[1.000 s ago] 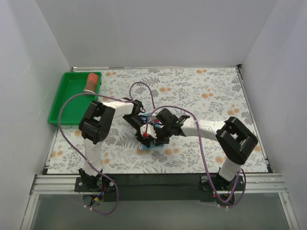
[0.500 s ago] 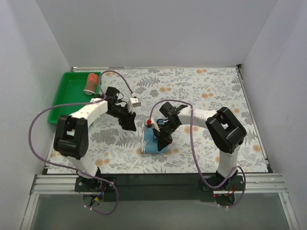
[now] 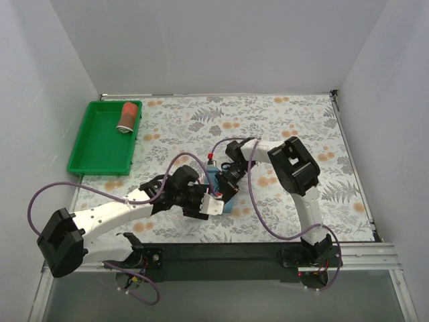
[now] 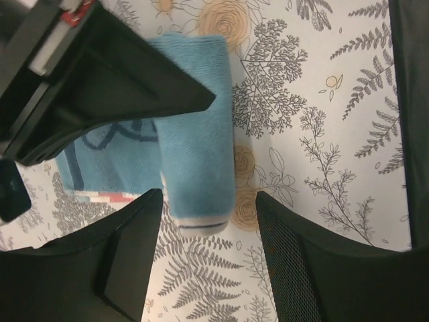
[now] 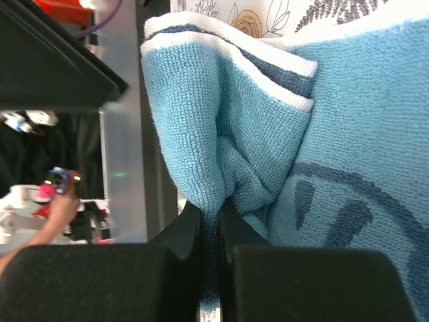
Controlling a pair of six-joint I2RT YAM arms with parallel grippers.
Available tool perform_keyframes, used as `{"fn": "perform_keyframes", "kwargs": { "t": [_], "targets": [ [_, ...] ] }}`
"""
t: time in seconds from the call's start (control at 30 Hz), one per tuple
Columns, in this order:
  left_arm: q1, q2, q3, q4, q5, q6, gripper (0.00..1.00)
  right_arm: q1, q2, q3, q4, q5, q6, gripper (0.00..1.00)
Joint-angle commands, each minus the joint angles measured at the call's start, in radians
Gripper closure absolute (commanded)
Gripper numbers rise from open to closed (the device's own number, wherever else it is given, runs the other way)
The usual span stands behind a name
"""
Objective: Roll the towels
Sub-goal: Roll the towel
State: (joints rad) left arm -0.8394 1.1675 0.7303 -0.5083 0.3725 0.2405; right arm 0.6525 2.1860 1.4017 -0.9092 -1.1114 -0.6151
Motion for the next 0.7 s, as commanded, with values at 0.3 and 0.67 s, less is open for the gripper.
{"fn": "perform_keyframes", "kwargs": {
  "t": [0.3,0.67],
  "targets": [
    [-0.202,0.107,-0.152,0.355,-0.306,0.172,0.45,-0.034,0.13,0.051,-0.082,-0.001,-0.029,0.99],
    [-0.221,0.255,-0.21,0.397,-0.316,0.171,0.85,-0.054,0.167,0.103,-0.091,0.022,-0.002,0.98]
  ]
}}
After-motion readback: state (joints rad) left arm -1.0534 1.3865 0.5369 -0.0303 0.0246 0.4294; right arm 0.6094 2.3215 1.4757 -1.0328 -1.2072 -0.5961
